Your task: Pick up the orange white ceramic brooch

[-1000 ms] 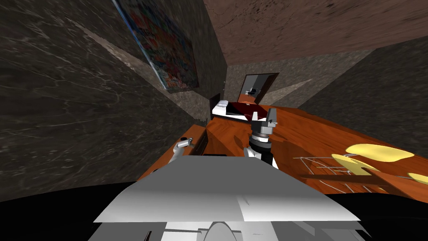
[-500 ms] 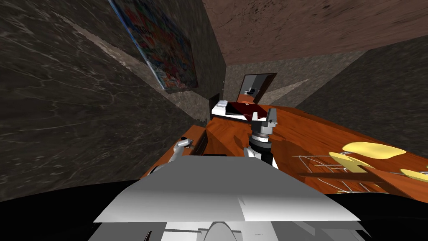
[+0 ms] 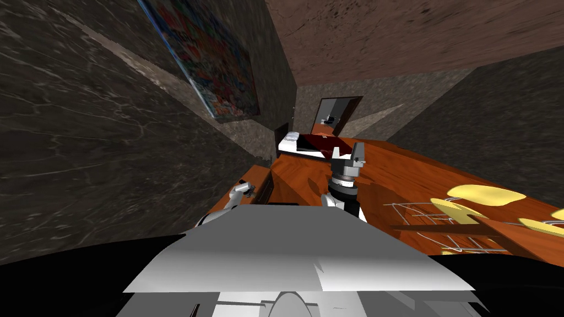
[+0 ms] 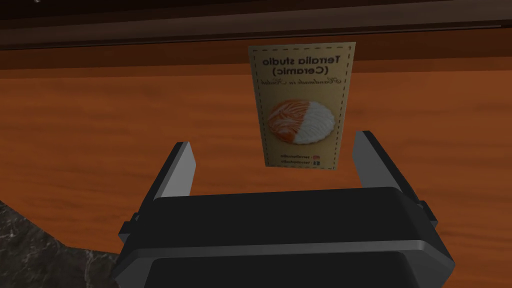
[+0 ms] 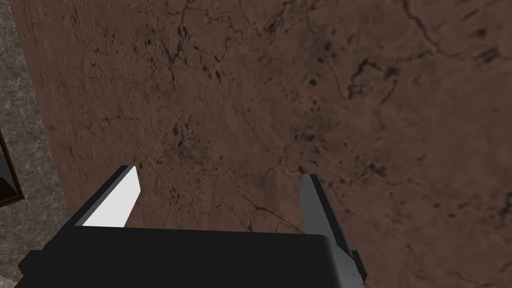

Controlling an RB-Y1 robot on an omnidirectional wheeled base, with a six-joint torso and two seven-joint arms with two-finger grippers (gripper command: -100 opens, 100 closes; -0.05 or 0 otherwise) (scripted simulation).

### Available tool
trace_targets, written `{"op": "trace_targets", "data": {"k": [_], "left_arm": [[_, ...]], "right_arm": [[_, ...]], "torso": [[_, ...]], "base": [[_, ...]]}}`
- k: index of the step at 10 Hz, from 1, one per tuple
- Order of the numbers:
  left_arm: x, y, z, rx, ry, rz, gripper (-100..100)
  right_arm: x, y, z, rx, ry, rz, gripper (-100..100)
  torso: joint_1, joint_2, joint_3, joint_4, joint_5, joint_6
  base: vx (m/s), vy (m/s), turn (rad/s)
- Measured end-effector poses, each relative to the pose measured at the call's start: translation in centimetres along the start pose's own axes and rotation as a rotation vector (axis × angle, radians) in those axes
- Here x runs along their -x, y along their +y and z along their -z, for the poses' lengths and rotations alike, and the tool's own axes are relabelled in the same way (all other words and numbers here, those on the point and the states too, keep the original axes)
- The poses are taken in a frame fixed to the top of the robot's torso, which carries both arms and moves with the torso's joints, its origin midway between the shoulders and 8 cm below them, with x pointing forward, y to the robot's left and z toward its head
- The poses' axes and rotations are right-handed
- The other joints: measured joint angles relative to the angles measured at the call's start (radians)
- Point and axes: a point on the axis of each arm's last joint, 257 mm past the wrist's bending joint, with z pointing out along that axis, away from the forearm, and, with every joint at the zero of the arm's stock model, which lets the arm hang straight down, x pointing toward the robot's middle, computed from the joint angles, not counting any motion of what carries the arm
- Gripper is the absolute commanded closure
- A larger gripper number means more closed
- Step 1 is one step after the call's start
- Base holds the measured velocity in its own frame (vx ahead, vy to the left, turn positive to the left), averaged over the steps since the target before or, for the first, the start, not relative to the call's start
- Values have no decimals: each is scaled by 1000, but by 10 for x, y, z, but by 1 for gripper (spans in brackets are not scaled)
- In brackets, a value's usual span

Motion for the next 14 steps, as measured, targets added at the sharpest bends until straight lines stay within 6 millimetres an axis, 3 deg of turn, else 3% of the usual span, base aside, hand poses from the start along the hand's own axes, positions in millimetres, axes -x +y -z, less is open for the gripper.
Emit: {"op": "trace_targets", "data": {"k": [7,8,9,13,14], "left_arm": [[-21,38,-1,145,131,-27,-100],[-22,39,-1,148,134,-28,0],[-22,39,-1,147,134,-28,-100],[-50,48,-17,148,134,-20,-100],[-51,48,-17,147,133,-17,100]], "right_arm": [[0,0,0,0,0,0,0],[0,0,0,0,0,0,0],[0,0,0,0,0,0,0],[0,0,0,0,0,0,0],[0,0,0,0,0,0,0]], "torso": [[0,0,0,0,0,0],[-1,0,0,0,0,0],[-1,1,1,0,0,0],[4,-1,-1,0,1,0],[2,0,0,0,1,0]], "base": [[21,10,-29],[0,0,0],[9,33,-25],[27,60,-28],[-1,10,19]]}}
